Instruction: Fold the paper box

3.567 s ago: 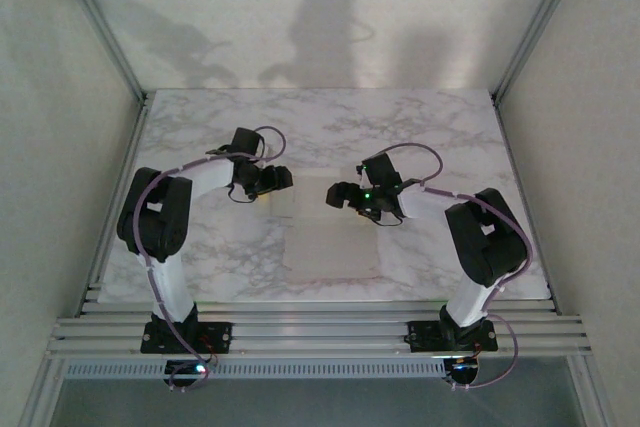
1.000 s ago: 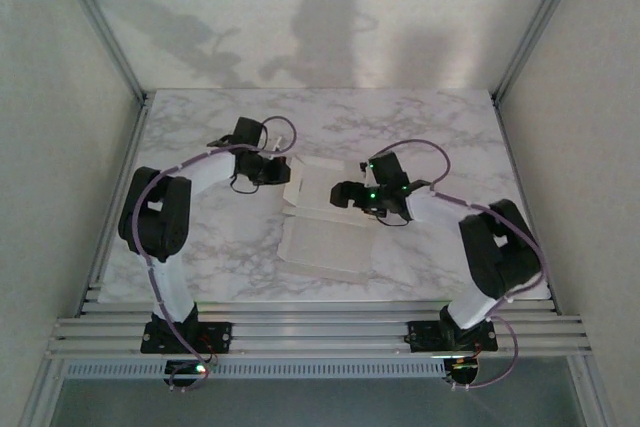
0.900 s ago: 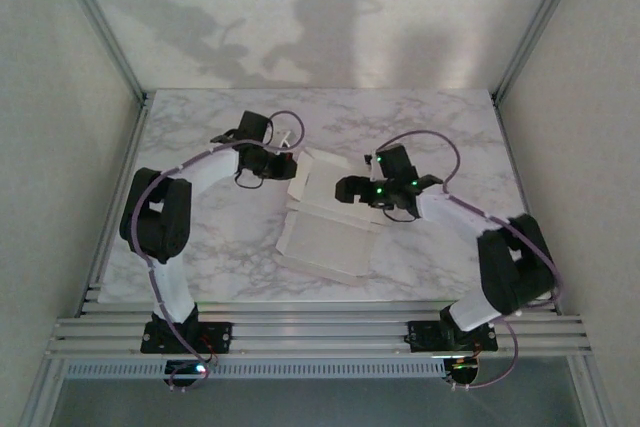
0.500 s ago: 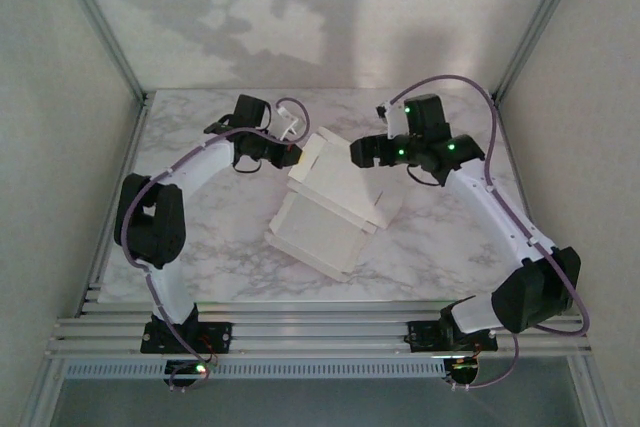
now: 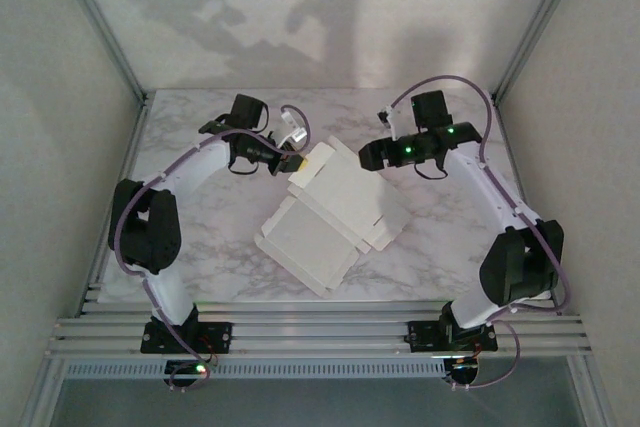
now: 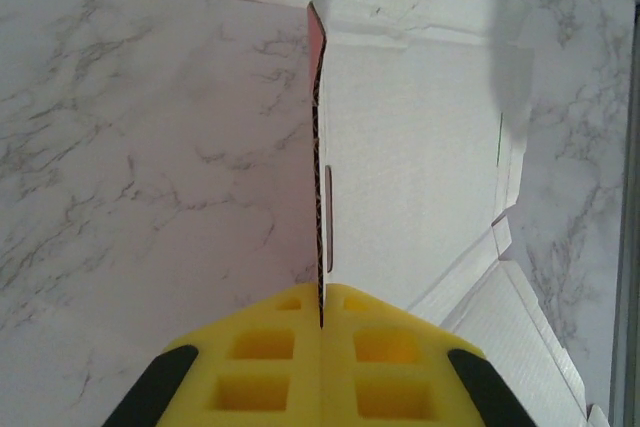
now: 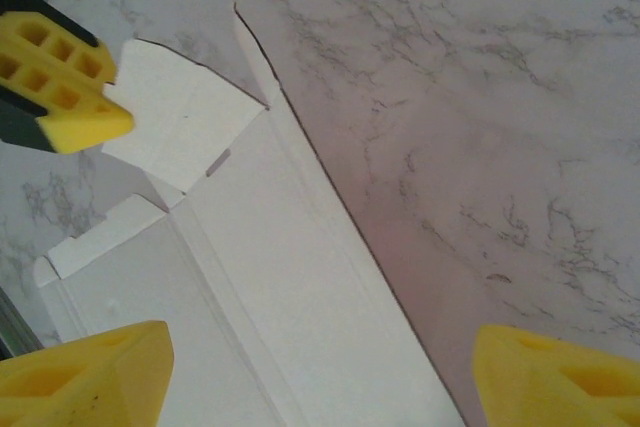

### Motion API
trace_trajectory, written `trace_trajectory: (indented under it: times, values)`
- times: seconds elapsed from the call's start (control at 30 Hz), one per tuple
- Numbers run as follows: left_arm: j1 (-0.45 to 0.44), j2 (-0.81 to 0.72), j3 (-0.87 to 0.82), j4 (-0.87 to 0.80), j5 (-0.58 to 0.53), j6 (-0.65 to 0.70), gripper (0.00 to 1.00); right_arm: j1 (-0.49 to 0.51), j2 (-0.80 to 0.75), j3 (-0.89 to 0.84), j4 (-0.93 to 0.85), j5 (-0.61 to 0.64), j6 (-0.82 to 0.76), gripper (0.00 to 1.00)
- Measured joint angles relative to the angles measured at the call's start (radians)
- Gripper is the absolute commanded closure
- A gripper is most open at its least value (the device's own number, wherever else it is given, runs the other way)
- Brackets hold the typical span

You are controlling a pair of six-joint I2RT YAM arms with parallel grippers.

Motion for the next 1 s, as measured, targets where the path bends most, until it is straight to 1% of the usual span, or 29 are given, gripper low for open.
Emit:
trace_trajectory:
  times: [0.27,0.4,0.73,0.83,1.0]
  values:
    - [0.0,0.0,0.0,-0.006,0.039,0.027,1.0,0.0,0.048,0.0,0.002,-0.054,-0.022,0.27]
    - [0.0,0.0,0.0,-0.006,0.047,0.027,1.0,0.0,0.05,-0.016,0.024,-0.054,-0.021,0.32]
    - [0.0,0.0,0.0,-0.002,0.073,0.029,1.0,0.006,0.086,-0.019,0.046,-0.05,-0.021,0.38]
    - [0.0,0.0,0.0,0.001,0.079,0.035,1.0,0.022,0.092,-0.019,0.048,-0.028,-0.021,0.47]
    - [0.0,0.002,0.0,0.001,0.08,0.042,1.0,0.056,0.093,-0.03,0.057,0.03,-0.023,0.67]
